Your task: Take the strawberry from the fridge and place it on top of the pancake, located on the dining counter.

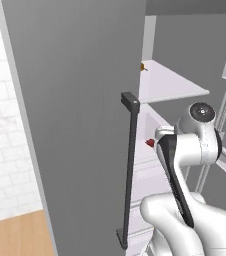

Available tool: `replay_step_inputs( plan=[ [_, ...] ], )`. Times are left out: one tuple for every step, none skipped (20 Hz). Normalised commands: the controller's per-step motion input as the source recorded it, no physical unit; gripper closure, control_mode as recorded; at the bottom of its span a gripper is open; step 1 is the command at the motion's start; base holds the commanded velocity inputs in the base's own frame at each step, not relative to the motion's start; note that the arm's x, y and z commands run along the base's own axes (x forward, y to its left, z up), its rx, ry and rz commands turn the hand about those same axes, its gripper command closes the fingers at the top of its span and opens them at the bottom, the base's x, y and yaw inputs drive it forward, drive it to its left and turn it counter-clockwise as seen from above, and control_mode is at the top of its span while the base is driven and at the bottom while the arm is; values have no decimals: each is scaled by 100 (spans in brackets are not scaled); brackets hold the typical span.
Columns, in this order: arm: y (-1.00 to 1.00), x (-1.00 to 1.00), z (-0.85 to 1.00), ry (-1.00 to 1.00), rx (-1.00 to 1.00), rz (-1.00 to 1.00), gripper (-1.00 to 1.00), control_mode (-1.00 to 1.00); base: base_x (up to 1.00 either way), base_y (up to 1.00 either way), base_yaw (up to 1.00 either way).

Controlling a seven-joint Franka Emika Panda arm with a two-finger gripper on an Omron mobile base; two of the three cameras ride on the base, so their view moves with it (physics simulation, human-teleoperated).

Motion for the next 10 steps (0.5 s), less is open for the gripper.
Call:
replay_step_inputs(
  plan=[
    [0, 0, 0, 0, 0, 0, -100, 100, 23, -27, 6],
    [0, 0, 0, 0, 0, 0, -100, 100, 32, -23, 13],
    [-28, 31, -13, -1, 3, 18, -100, -100, 0, 0, 0],
    [-36, 16, -30, -4, 6, 28, -100, -100, 0, 0, 0],
    [-26, 26, -38, 0, 7, 33, -100, -100, 0, 0, 0],
    [-18, 38, -41, 1, 5, 36, -100, -100, 0, 0, 0],
    [-24, 26, -44, 3, 5, 40, -100, -100, 0, 0, 0],
    [-18, 23, -44, 8, 3, 42, -100, -100, 0, 0, 0],
    [0, 49, -40, 17, 0, 36, -100, -100, 0, 0, 0],
    [0, 59, -36, 19, 0, 29, -100, -100, 0, 0, 0]
  ],
)
